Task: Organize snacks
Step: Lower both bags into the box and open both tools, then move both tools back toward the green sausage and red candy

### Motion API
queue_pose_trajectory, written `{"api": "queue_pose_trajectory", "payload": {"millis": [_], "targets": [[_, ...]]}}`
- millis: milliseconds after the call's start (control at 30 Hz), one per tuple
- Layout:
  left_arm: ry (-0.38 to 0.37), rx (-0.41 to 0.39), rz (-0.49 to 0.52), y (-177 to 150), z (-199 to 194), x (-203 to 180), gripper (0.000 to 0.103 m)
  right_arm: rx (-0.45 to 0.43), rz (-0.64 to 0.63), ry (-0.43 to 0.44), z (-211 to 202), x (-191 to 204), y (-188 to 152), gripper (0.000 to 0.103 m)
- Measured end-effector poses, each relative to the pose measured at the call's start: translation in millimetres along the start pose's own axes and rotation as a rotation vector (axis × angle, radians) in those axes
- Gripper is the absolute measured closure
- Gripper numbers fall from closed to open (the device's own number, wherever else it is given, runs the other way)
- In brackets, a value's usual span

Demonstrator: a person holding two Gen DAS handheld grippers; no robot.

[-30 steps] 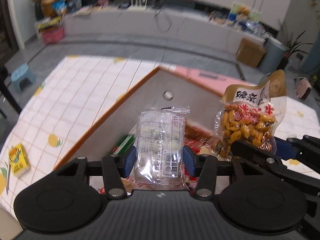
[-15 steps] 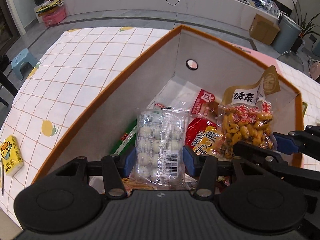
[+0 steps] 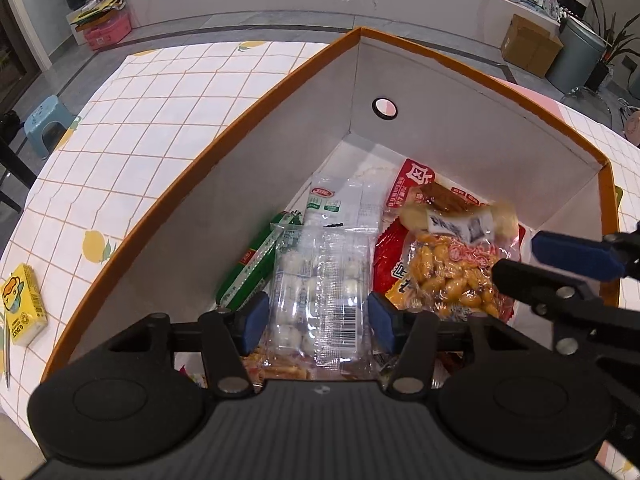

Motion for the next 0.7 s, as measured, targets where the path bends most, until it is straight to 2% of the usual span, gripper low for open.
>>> {"api": "queue_pose_trajectory", "payload": {"millis": [67,300,500,700], "targets": [[0.002,-0.003,-0.003,0,-2,0,0.038,-0.010,-0.005,-0.014,-3,-1,1,0.070],[-0.005,-0.063,0.010,2,-22,-7,0.029,-0.050,0.015,-0.044,-18,-8,2,0.062],[0.007,-0.131,0.049,3,-47,-27,0.028,-0.100,0.069,-0.061,-43,-23,-4,0.055],[-0.015,-0.206,0.098,2,-73,-57,0.028,-0.171,0.116,-0.097,-79,-44,-19,0.051]]}}
Point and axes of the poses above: each gripper's, at about its wrist camera, not at the fingertips, and z roughly the way its jaws point, x to its left, y to its top, the point moved 2 cm from there along z, roughly the way its jaws point, and after that the axes turned 14 degrees about -y, right-handed, at the moved point
